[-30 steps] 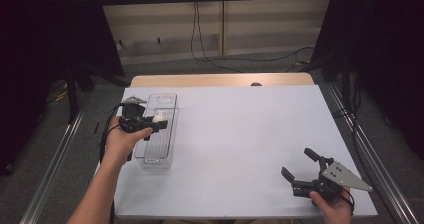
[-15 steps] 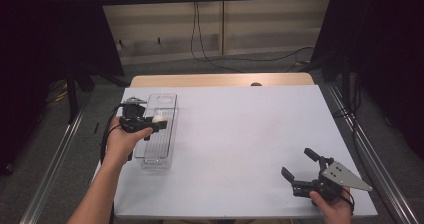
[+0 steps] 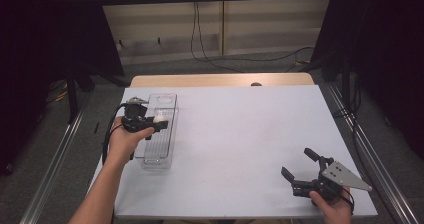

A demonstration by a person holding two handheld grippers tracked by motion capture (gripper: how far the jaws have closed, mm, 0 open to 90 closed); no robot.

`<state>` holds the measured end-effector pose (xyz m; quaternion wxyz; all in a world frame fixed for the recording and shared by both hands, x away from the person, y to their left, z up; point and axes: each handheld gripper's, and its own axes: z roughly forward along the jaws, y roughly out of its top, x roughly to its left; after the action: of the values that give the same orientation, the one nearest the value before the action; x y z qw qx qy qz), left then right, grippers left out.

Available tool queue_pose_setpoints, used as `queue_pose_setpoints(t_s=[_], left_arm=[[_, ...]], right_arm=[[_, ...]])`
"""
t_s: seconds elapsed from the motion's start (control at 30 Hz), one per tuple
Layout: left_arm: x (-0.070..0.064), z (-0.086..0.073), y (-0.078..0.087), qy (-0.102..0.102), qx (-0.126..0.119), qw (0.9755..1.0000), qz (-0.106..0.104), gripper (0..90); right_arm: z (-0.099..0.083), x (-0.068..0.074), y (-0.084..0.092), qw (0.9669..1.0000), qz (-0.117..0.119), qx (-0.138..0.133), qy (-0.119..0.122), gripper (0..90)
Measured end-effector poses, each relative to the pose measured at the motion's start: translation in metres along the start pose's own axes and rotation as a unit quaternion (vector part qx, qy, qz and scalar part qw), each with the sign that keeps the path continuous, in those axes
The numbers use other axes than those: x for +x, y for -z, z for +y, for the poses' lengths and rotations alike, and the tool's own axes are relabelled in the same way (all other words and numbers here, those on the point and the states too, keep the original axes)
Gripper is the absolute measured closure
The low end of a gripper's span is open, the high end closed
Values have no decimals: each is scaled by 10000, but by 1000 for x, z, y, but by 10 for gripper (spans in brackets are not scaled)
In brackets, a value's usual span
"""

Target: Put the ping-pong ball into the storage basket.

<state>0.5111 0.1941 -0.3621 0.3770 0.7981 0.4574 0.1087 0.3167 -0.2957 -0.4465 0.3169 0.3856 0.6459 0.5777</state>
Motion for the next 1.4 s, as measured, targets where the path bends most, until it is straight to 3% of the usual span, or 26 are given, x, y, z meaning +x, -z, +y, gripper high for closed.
queue_pose_setpoints(t_s=[0.1, 0.27, 0.37, 0.43, 0.47, 0.67, 1.07, 1.13, 1.23, 1.4], left_arm=[[-1, -1, -2, 95, -91, 9999, 30, 511], [3, -3, -2, -16, 62, 10000, 24, 511], [3, -4, -4, 81, -2, 9999, 68, 511], [5, -5, -3, 8, 54, 9999, 105, 511], [4, -6, -5, 108, -73, 9998, 117, 512], [4, -7, -6, 129, -60, 9999, 83, 512], [7, -9, -6, 27, 50, 9999, 124, 512], [6, -9, -8, 148, -23, 9999, 78, 511], [6, -9, -8, 150, -24, 9998, 121, 511], [8, -10, -6, -8, 91, 9998, 155, 511]], right_arm=[[0, 1, 0, 10000, -41, -22, -73, 9], [0, 0, 0, 10000, -5, 4, -25, 9], [0, 1, 0, 10000, -21, -14, -55, 9], [0, 1, 0, 10000, -26, -25, -56, 9], [0, 1, 0, 10000, -21, -20, -54, 9], [0, 1, 0, 10000, -30, -21, -59, 9], [1, 0, 0, 10000, 24, -11, -21, 9], [1, 0, 0, 10000, 12, -22, -11, 9], [1, 0, 0, 10000, 16, -15, -40, 9], [1, 1, 0, 10000, 44, -7, -48, 9]])
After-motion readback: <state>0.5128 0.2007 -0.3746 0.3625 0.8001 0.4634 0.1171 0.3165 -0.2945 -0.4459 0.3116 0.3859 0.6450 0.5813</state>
